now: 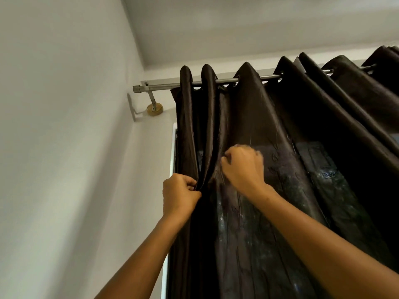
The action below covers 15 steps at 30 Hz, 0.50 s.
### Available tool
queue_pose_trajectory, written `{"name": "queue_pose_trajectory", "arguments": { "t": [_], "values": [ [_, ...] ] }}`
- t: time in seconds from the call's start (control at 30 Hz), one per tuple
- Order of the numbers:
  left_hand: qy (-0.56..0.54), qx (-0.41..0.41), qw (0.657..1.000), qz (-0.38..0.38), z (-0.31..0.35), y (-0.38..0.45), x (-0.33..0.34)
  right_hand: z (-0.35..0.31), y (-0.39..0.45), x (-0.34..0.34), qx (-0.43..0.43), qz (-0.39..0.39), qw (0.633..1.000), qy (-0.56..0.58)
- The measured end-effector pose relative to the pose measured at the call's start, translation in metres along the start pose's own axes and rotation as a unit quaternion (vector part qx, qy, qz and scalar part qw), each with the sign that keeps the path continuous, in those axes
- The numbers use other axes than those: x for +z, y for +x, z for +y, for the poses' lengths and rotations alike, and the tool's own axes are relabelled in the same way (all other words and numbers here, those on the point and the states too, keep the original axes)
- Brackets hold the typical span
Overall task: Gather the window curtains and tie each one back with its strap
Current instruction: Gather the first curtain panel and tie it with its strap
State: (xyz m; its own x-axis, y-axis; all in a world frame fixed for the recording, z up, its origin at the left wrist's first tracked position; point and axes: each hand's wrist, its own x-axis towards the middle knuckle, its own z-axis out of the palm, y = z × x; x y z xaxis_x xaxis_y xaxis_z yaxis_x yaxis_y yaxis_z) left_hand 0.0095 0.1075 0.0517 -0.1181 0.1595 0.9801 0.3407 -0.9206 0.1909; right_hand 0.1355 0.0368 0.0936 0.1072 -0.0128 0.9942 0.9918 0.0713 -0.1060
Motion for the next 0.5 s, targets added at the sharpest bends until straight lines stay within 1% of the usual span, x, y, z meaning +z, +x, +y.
{"name": "queue_pose_trajectory", "arguments": {
  "t": [0.03, 0.07, 0.13, 0.17, 0.2, 0.3, 0.4, 0.43, 0.5],
  "values": [
    [-0.016, -0.008, 1.0, -0.008, -0.001, 0.0, -0.001, 0.009, 0.003, -0.002, 0.033, 0.034, 0.995, -0.089],
    [-0.03, -0.014, 0.999, -0.016, -0.001, -0.001, -0.001, 0.018, 0.006, -0.005, 0.1, 0.021, 0.987, -0.124],
    [-0.047, -0.022, 0.998, -0.032, -0.003, -0.002, -0.003, 0.032, 0.011, -0.016, 0.227, -0.044, 0.97, -0.076],
    [-0.053, -0.022, 0.998, -0.04, -0.004, -0.003, -0.004, 0.038, 0.013, -0.021, 0.26, -0.06, 0.963, -0.047],
    [-0.058, -0.021, 0.997, -0.047, -0.004, -0.003, -0.005, 0.045, 0.016, -0.023, 0.274, -0.061, 0.959, -0.031],
    [-0.061, -0.025, 0.996, -0.066, -0.004, -0.003, -0.01, 0.054, 0.018, -0.029, 0.272, -0.04, 0.961, -0.043],
    [-0.062, -0.03, 0.994, -0.083, -0.006, -0.003, -0.016, 0.055, 0.02, -0.027, 0.245, 0.009, 0.969, -0.034],
    [-0.063, -0.029, 0.994, -0.089, -0.006, -0.003, -0.017, 0.052, 0.019, -0.026, 0.233, 0.014, 0.972, -0.01],
    [-0.067, -0.03, 0.993, -0.097, -0.008, -0.004, -0.022, 0.041, 0.021, -0.023, 0.195, -0.016, 0.98, 0.023]
  ]
}}
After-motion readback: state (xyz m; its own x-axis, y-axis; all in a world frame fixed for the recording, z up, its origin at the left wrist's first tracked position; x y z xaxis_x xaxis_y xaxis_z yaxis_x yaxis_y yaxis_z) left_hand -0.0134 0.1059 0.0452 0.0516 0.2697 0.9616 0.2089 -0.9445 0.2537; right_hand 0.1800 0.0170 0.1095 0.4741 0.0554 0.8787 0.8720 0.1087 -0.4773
